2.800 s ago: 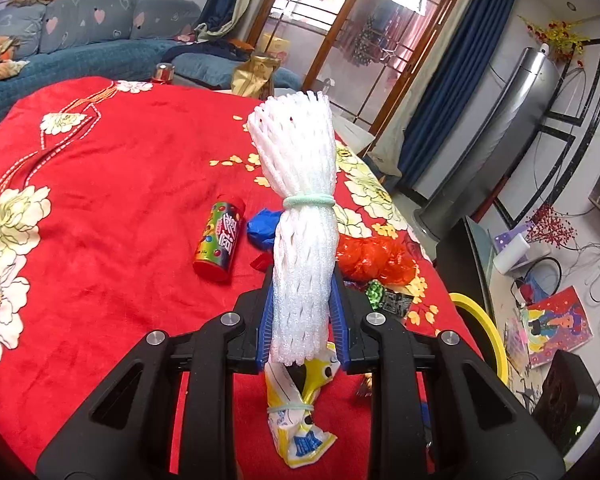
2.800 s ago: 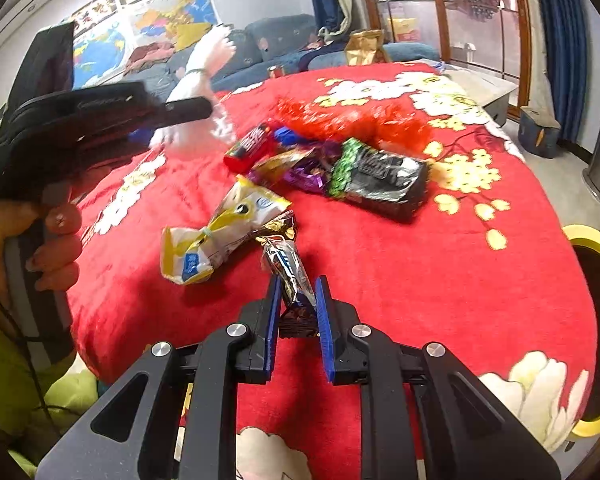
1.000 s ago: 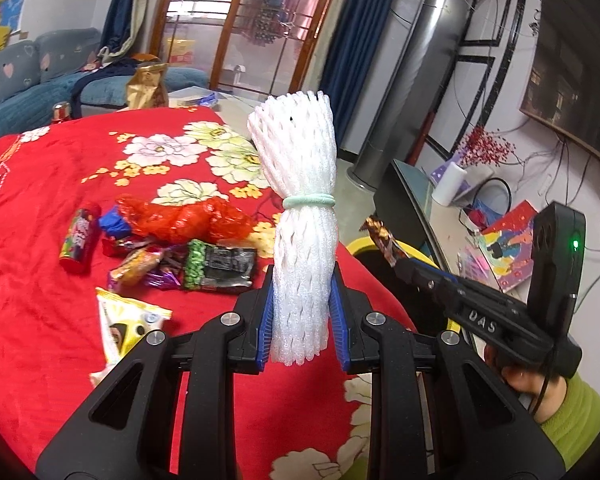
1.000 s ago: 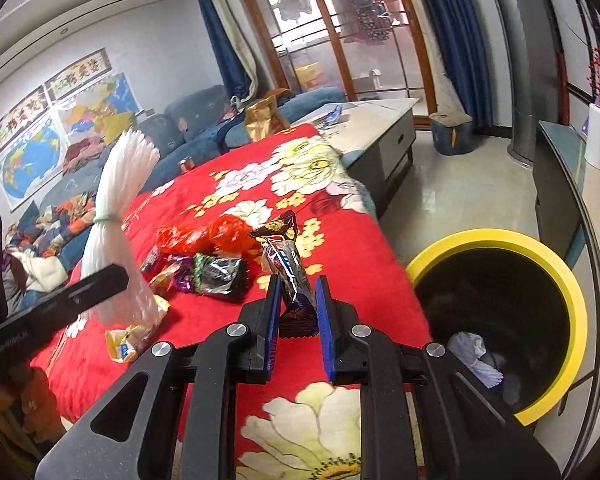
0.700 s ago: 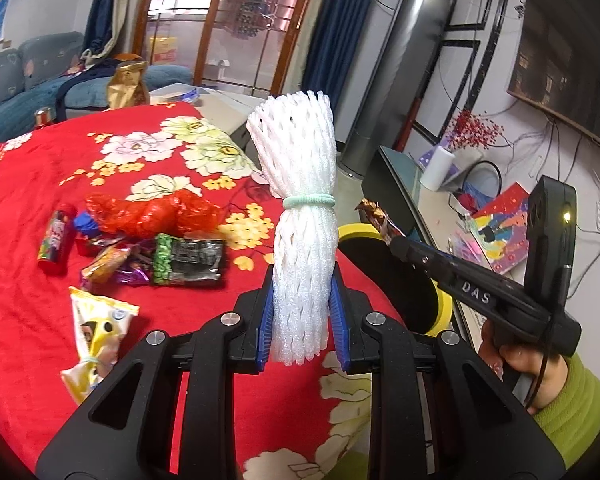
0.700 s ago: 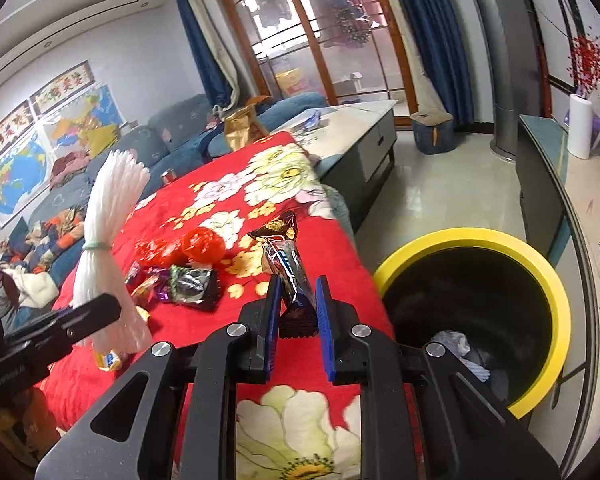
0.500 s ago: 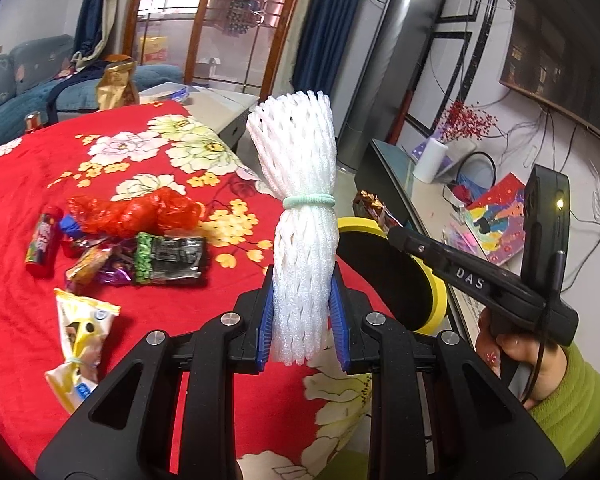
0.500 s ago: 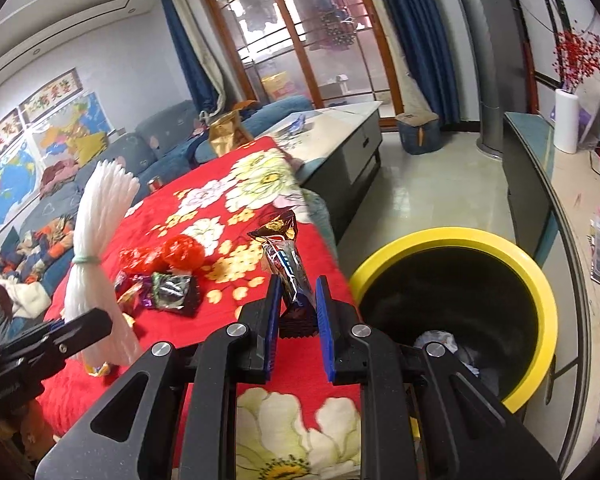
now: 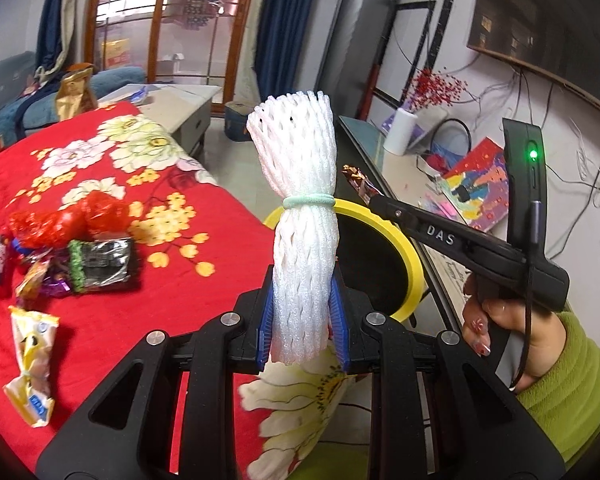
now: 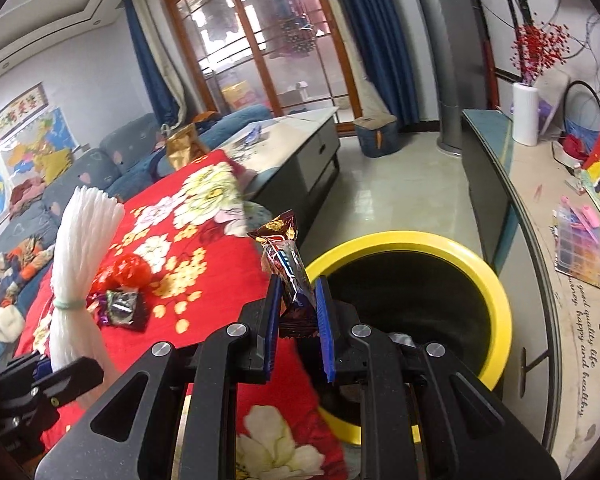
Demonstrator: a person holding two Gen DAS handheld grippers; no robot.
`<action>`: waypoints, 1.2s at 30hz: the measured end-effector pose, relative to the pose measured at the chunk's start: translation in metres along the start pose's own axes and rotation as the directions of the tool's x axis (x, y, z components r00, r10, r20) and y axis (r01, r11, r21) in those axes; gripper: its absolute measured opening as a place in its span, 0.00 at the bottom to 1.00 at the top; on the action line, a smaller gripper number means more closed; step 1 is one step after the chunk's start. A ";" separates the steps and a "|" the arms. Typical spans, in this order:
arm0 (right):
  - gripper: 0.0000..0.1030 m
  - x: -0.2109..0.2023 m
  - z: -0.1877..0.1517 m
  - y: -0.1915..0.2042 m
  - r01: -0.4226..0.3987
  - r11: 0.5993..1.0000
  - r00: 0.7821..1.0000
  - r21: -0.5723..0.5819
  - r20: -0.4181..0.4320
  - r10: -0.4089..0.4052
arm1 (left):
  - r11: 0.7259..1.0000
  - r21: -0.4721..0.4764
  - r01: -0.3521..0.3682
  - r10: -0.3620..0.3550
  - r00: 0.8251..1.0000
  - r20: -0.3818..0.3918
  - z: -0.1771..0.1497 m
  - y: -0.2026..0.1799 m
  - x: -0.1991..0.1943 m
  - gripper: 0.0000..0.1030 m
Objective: Collect trash
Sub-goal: 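Carry the white foam net and candy wrapper with both tools over the bin, then open both tools to drop the foam net and wrapper into the bin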
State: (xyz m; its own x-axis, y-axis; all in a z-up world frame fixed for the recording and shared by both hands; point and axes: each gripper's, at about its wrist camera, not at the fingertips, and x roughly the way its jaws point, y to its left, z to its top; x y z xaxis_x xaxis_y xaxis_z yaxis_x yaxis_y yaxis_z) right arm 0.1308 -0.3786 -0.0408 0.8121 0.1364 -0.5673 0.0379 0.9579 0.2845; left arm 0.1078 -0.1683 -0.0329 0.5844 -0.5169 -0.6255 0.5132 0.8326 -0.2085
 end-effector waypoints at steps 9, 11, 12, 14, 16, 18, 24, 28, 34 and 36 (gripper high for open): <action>0.17 0.002 0.001 -0.030 0.058 0.997 0.998 0.058 0.003 -0.058 | 0.998 0.057 0.025 -0.024 1.000 -0.020 0.006 -0.023 0.022 0.18; 0.17 0.002 0.000 -0.037 0.066 0.995 0.998 0.071 0.001 -0.066 | 0.997 0.069 0.029 -0.028 0.999 -0.022 0.008 -0.027 0.026 0.18; 0.17 0.003 -0.001 -0.041 0.071 0.994 0.997 0.079 -0.002 -0.071 | 0.997 0.074 0.031 -0.029 0.999 -0.023 0.009 -0.029 0.028 0.18; 0.17 0.004 -0.001 -0.049 0.079 0.992 0.997 0.095 -0.005 -0.078 | 0.996 0.082 0.034 -0.032 0.999 -0.029 0.011 -0.033 0.035 0.18; 0.17 0.005 -0.002 -0.055 0.084 0.991 0.996 0.105 -0.008 -0.083 | 0.996 0.086 0.035 -0.032 0.999 -0.035 0.014 -0.036 0.042 0.18; 0.17 0.006 -0.004 -0.060 0.091 0.989 0.996 0.117 -0.013 -0.090 | 0.995 0.091 0.036 -0.033 0.999 -0.038 0.015 -0.038 0.047 0.18; 0.17 0.012 -0.009 -0.076 0.108 0.983 0.994 0.149 -0.029 -0.105 | 0.994 0.101 0.043 -0.038 0.998 -0.055 0.020 -0.044 0.067 0.18; 0.17 0.015 -0.012 -0.085 0.116 0.979 0.993 0.168 -0.038 -0.111 | 0.994 0.095 0.045 -0.038 0.997 -0.071 0.022 -0.044 0.081 0.18; 0.17 0.023 -0.017 -0.095 0.116 0.975 0.992 0.189 -0.062 -0.106 | 0.995 0.086 0.047 -0.039 0.995 -0.092 0.024 -0.043 0.102 0.18; 0.17 0.024 -0.018 -0.097 0.112 0.975 0.993 0.194 -0.065 -0.101 | 0.996 0.079 0.047 -0.039 0.994 -0.098 0.024 -0.042 0.109 0.18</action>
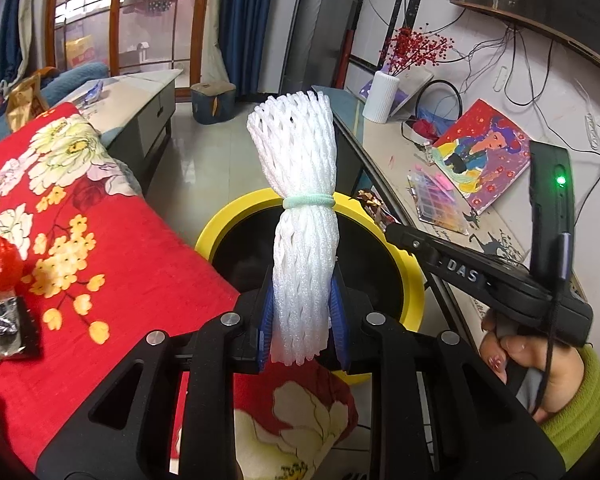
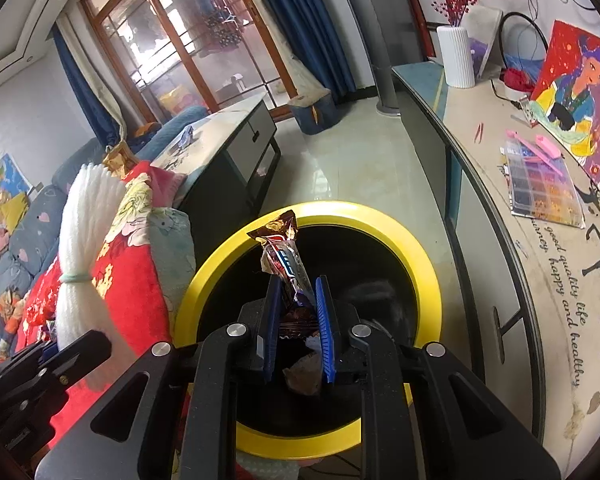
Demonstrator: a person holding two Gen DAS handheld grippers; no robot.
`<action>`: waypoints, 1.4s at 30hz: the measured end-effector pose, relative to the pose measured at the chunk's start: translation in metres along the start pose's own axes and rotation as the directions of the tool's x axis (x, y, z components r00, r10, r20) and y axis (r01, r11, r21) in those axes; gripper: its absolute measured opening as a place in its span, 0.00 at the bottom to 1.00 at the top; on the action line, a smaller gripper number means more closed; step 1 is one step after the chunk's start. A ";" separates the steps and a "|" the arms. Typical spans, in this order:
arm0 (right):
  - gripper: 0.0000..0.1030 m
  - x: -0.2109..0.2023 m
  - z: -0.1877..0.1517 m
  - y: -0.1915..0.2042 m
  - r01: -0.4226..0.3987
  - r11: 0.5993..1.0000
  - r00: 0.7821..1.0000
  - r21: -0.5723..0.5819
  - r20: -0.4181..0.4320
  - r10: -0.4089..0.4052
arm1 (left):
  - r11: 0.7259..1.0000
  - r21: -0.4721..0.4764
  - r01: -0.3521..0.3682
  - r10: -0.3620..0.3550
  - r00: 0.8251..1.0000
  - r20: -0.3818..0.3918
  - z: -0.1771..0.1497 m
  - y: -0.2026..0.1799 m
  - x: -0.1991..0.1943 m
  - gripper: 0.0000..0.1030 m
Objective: Collect trash
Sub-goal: 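Open both tools to drop the foam net and wrapper into the bin, then move both open tools back over the remaining trash on the bed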
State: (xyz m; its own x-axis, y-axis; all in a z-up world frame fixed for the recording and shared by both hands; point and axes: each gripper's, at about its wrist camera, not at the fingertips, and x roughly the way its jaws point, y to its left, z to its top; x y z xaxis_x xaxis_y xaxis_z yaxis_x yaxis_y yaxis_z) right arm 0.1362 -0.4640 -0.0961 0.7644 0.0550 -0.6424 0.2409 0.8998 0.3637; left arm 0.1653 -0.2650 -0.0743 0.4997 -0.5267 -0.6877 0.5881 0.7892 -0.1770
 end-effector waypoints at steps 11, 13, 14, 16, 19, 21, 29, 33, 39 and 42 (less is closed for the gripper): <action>0.46 0.003 -0.002 -0.005 0.027 1.000 0.999 0.011 0.017 -0.027 | 0.999 -0.041 -0.013 0.014 1.000 0.028 0.000 0.012 0.001 0.74; 0.49 0.001 -0.002 -0.003 0.039 0.999 0.999 0.003 0.028 -0.039 | 0.998 -0.068 0.000 0.003 0.999 0.046 -0.001 0.018 -0.006 0.80; 0.49 -0.001 -0.002 -0.001 0.040 0.999 0.999 -0.006 0.035 -0.039 | 0.997 -0.078 -0.004 0.008 0.999 0.053 -0.001 0.020 -0.009 0.81; 0.53 -0.003 -0.002 0.003 0.051 0.998 0.998 -0.024 0.049 -0.049 | 0.996 -0.089 -0.017 0.024 0.997 0.070 -0.001 0.023 -0.016 0.89; 0.56 -0.007 0.000 0.009 0.047 0.998 0.997 -0.040 0.062 -0.045 | 0.993 -0.114 -0.022 0.032 0.995 0.092 -0.002 0.029 -0.027 0.89; 0.57 -0.009 0.000 0.015 0.048 0.997 0.996 -0.053 0.071 -0.044 | 0.991 -0.130 -0.028 0.042 0.994 0.104 -0.004 0.033 -0.035 0.89; 0.63 -0.020 0.001 0.039 0.029 0.994 0.995 -0.106 0.100 -0.018 | 0.985 -0.165 -0.053 0.077 0.987 0.138 -0.009 0.046 -0.058 0.89; 0.64 -0.026 -0.001 0.054 0.012 0.990 0.994 -0.141 0.113 0.004 | 0.980 -0.187 -0.065 0.096 0.983 0.159 -0.011 0.055 -0.071 0.89; 0.64 -0.031 -0.005 0.075 -0.021 0.983 0.993 -0.184 0.114 0.043 | 0.971 -0.217 -0.099 0.145 0.968 0.206 -0.015 0.067 -0.096 0.89; 0.64 -0.033 -0.006 0.084 -0.035 0.979 0.992 -0.203 0.114 0.059 | 0.966 -0.231 -0.115 0.167 0.961 0.220 -0.017 0.072 -0.105 0.89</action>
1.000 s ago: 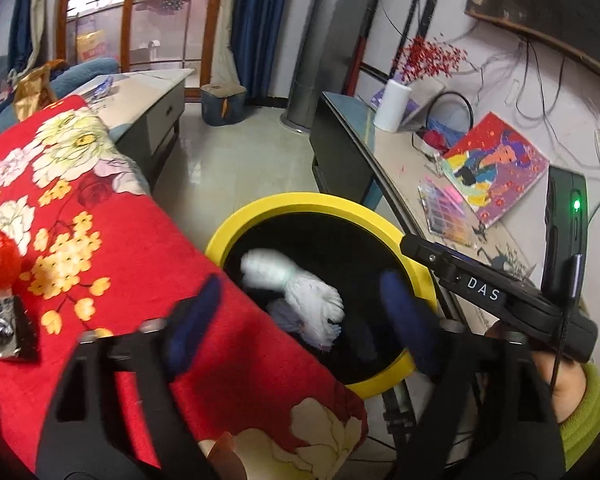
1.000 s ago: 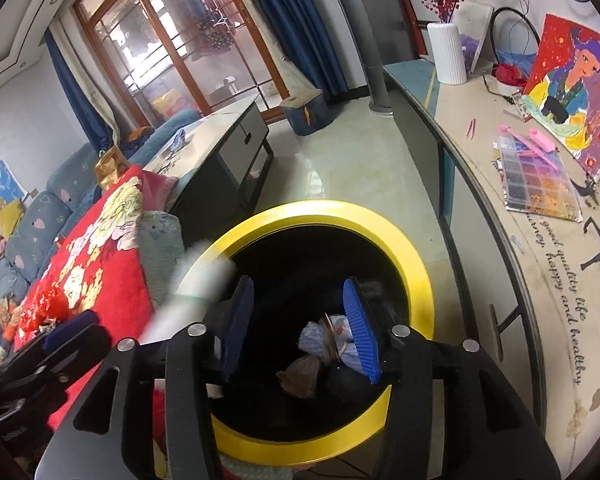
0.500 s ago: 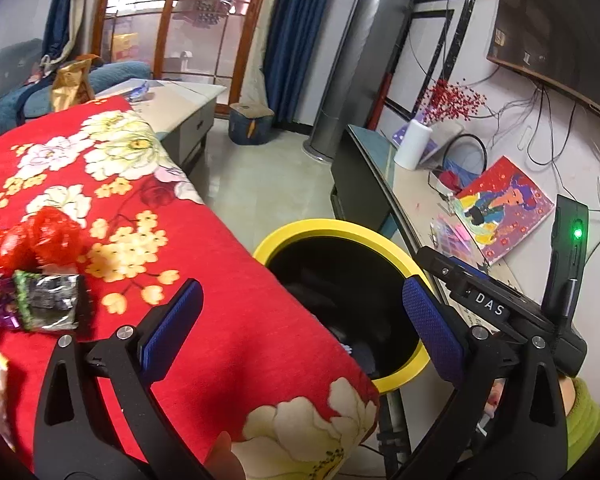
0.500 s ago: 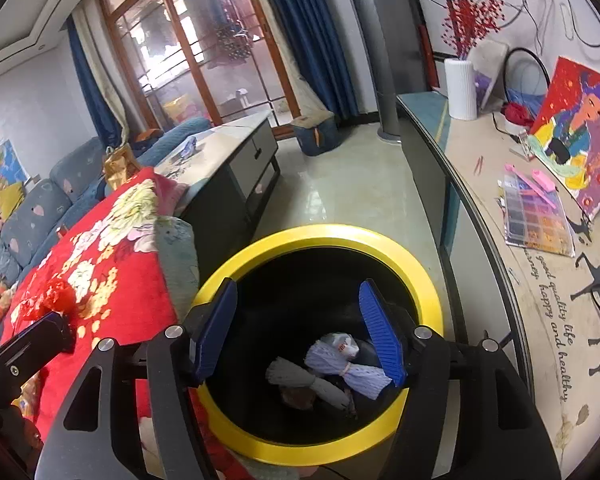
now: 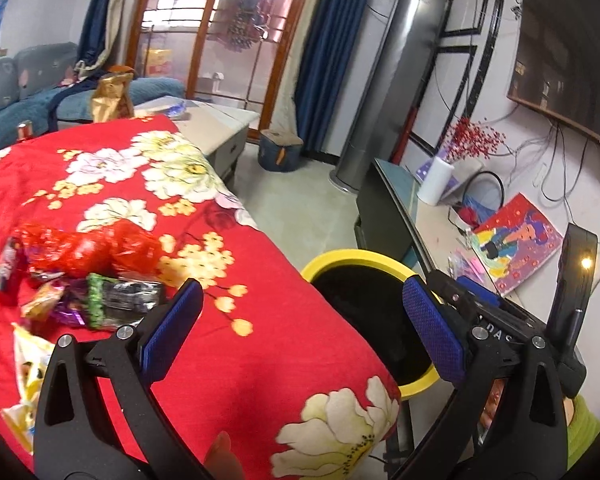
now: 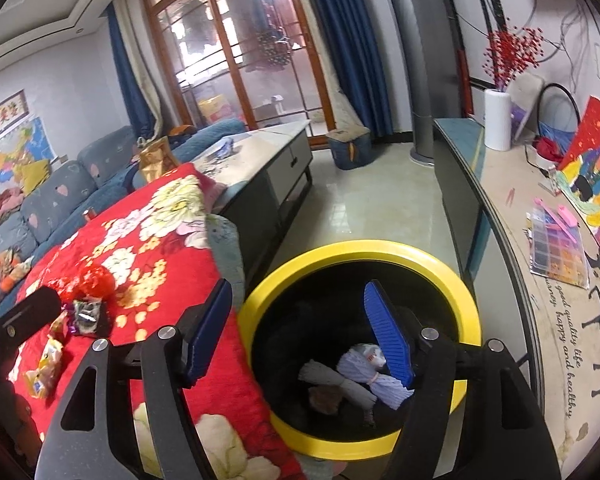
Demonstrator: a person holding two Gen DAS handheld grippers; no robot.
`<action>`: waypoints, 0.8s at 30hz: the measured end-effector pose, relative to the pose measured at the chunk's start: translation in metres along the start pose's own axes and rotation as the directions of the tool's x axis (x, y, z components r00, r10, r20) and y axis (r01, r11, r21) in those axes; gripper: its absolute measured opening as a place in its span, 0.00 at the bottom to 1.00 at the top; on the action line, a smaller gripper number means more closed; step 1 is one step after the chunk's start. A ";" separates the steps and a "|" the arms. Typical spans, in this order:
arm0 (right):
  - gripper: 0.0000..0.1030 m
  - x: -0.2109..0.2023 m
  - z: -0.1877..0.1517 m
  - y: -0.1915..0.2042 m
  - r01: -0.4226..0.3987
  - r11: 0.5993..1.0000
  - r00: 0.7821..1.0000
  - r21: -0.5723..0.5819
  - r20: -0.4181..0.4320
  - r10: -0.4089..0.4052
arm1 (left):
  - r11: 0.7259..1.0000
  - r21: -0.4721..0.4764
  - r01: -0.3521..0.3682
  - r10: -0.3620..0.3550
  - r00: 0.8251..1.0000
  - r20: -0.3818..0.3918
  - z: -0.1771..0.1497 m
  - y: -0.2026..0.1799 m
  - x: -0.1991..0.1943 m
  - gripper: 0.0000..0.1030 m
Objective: Collect trash
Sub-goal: 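Move both open tools back over the remaining trash on the bed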
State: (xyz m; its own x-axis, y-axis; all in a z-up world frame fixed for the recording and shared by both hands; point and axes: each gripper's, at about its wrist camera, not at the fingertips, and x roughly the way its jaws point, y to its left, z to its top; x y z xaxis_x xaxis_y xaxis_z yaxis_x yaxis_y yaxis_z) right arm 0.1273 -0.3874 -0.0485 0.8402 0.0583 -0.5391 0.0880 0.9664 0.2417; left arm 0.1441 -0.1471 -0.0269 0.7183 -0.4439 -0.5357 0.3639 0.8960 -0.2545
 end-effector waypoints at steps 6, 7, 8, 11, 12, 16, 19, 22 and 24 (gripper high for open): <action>0.64 -0.004 0.000 0.019 -0.032 0.999 0.999 -0.036 0.002 0.032 | 0.999 -0.030 -0.030 0.031 0.999 0.026 0.000 0.015 -0.012 0.89; 0.64 -0.005 -0.001 0.022 -0.038 0.998 0.999 -0.042 0.002 0.038 | 0.999 -0.033 -0.035 0.036 0.999 0.030 0.000 0.018 -0.014 0.89; 0.64 -0.005 -0.001 0.025 -0.042 0.998 0.999 -0.047 0.001 0.042 | 0.998 -0.038 -0.041 0.043 0.999 0.034 0.000 0.021 -0.016 0.89; 0.64 -0.006 -0.001 0.036 -0.063 0.996 0.998 -0.069 -0.002 0.063 | 0.996 -0.059 -0.061 0.063 0.997 0.048 0.000 0.031 -0.024 0.89; 0.65 -0.006 -0.002 0.041 -0.072 0.994 0.997 -0.079 -0.005 0.072 | 0.996 -0.064 -0.065 0.068 0.996 0.052 0.000 0.034 -0.026 0.89; 0.65 -0.006 -0.003 0.057 -0.097 0.990 0.995 -0.106 -0.012 0.096 | 0.992 -0.085 -0.095 0.101 0.993 0.062 0.001 0.047 -0.034 0.89; 0.65 -0.007 -0.005 0.069 -0.115 0.985 0.993 -0.131 -0.020 0.113 | 0.989 -0.099 -0.113 0.121 0.990 0.073 0.000 0.056 -0.040 0.89; 0.65 -0.007 -0.006 0.079 -0.130 0.980 0.991 -0.151 -0.027 0.128 | 0.985 -0.118 -0.130 0.139 0.987 0.080 0.001 0.066 -0.046 0.89; 0.65 -0.009 -0.008 0.085 -0.139 0.977 0.990 -0.163 -0.031 0.135 | 0.982 -0.127 -0.138 0.149 0.985 0.083 0.000 0.071 -0.049 0.89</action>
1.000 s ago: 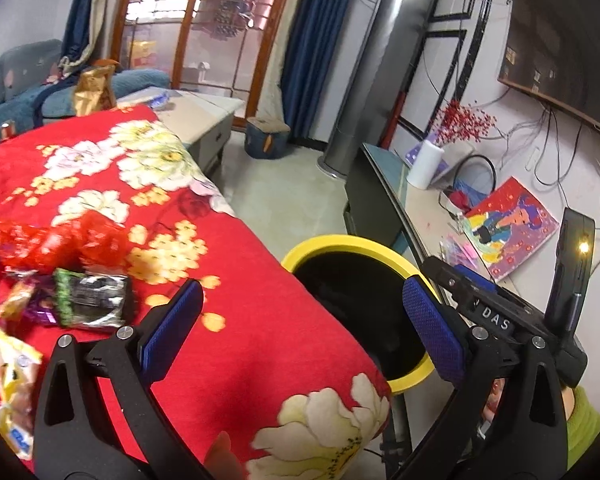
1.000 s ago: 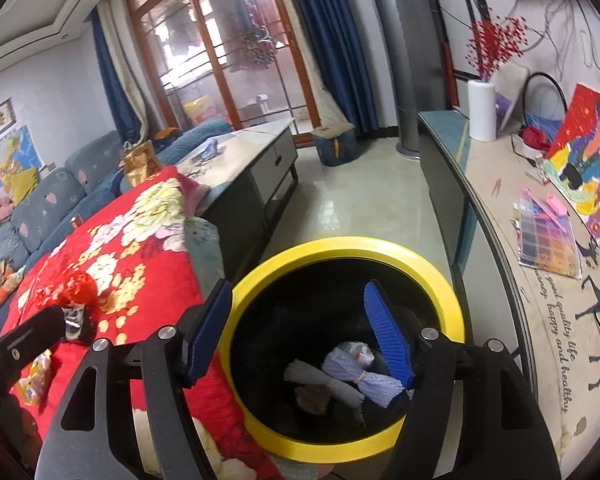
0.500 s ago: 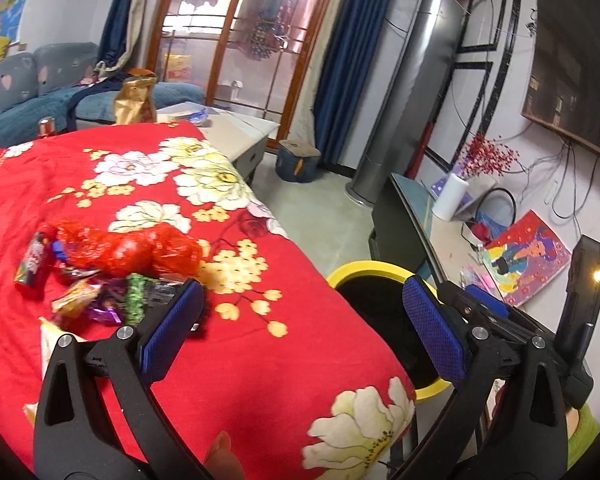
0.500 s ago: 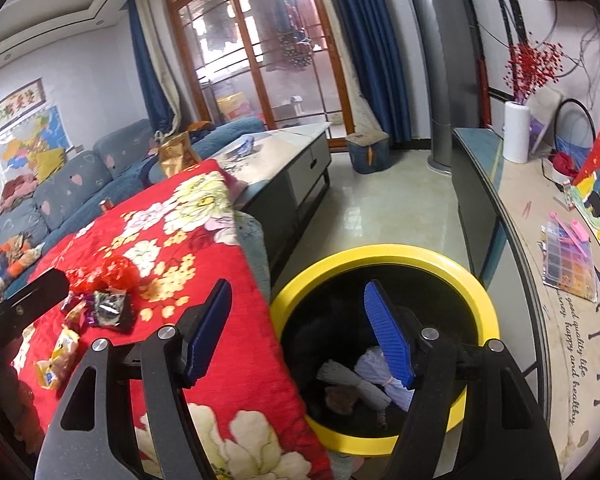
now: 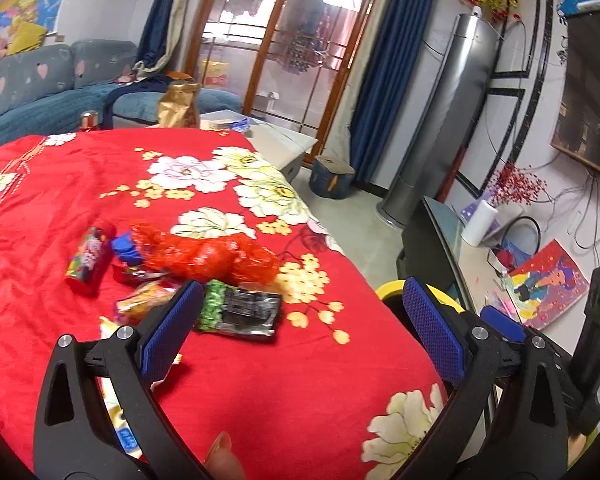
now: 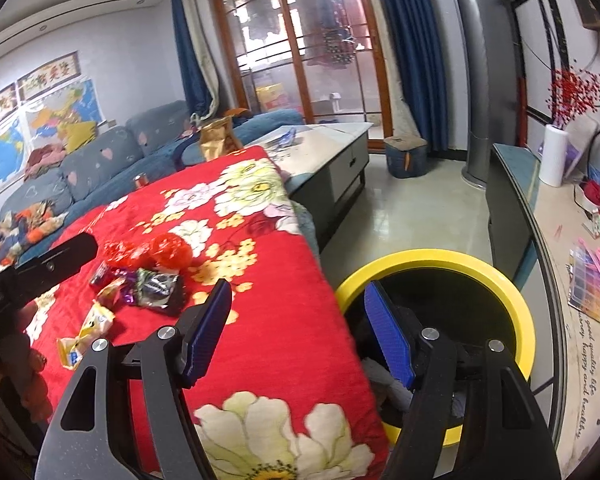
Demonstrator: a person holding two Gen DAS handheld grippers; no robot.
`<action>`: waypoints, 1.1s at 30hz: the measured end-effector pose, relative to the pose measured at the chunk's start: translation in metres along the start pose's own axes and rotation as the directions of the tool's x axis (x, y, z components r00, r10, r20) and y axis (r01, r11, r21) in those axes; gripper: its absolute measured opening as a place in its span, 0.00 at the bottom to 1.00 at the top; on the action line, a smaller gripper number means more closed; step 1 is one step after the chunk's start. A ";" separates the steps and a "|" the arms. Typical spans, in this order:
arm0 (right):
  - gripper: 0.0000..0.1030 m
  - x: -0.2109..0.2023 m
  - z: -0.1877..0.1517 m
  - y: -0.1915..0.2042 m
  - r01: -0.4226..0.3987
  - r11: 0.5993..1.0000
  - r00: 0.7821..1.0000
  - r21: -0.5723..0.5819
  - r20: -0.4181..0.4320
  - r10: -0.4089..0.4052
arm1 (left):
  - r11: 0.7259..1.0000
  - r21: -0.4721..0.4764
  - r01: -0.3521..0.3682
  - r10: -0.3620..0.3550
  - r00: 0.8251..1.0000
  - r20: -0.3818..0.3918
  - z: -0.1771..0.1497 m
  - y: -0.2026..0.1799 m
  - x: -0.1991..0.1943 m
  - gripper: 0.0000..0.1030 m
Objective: Collect trash
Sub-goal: 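Move both open tools back over the remaining trash on the bed, then grasp the red plastic bag with the right tool while the left tool grasps the candy tube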
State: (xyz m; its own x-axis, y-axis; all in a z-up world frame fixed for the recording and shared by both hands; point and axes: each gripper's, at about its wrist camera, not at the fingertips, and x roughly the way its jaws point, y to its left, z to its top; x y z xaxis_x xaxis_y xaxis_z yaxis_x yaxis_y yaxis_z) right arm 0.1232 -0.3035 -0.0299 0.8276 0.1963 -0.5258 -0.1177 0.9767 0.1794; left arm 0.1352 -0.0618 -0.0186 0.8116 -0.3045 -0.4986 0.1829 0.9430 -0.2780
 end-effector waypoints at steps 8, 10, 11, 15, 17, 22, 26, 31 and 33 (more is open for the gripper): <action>0.65 0.002 0.000 0.026 -0.039 0.998 0.999 -0.051 -0.010 0.039 | 0.998 -0.029 -0.050 0.050 0.999 0.020 0.004 0.024 -0.011 0.89; 0.65 0.004 0.000 0.031 -0.050 0.997 0.999 -0.059 -0.017 0.049 | 0.997 -0.038 -0.060 0.061 0.998 0.025 0.005 0.031 -0.014 0.89; 0.65 0.004 0.000 0.033 -0.054 0.997 0.998 -0.063 -0.019 0.053 | 0.997 -0.044 -0.066 0.067 0.997 0.028 0.005 0.035 -0.015 0.89; 0.65 0.006 0.000 0.045 -0.074 0.994 0.997 -0.080 -0.027 0.072 | 0.994 -0.071 -0.084 0.087 0.996 0.034 0.007 0.050 -0.019 0.89; 0.65 0.007 0.001 0.050 -0.081 0.993 0.996 -0.088 -0.029 0.079 | 0.992 -0.085 -0.094 0.097 0.994 0.040 0.009 0.057 -0.023 0.89; 0.65 0.013 0.005 0.065 -0.110 0.988 0.994 -0.111 -0.037 0.107 | 0.986 -0.119 -0.119 0.126 0.991 0.048 0.012 0.076 -0.027 0.89; 0.65 0.018 0.010 0.078 -0.133 0.984 0.991 -0.120 -0.038 0.129 | 0.979 -0.145 -0.140 0.149 0.987 0.053 0.013 0.092 -0.033 0.89; 0.65 0.023 0.016 0.094 -0.156 0.977 0.988 -0.144 -0.035 0.153 | 0.973 -0.167 -0.161 0.172 0.983 0.057 0.012 0.109 -0.037 0.89; 0.65 0.028 0.020 0.100 -0.164 0.975 0.986 -0.153 -0.038 0.160 | 0.969 -0.181 -0.168 0.181 0.982 0.057 0.013 0.116 -0.038 0.89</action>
State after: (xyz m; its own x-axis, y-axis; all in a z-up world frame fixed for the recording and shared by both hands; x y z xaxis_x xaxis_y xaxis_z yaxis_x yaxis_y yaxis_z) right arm 0.1450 -0.2021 -0.0101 0.7768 0.3535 -0.5211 -0.3345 0.9328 0.1342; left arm 0.1326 0.0604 -0.0215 0.8618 -0.1205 -0.4927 -0.0594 0.9407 -0.3340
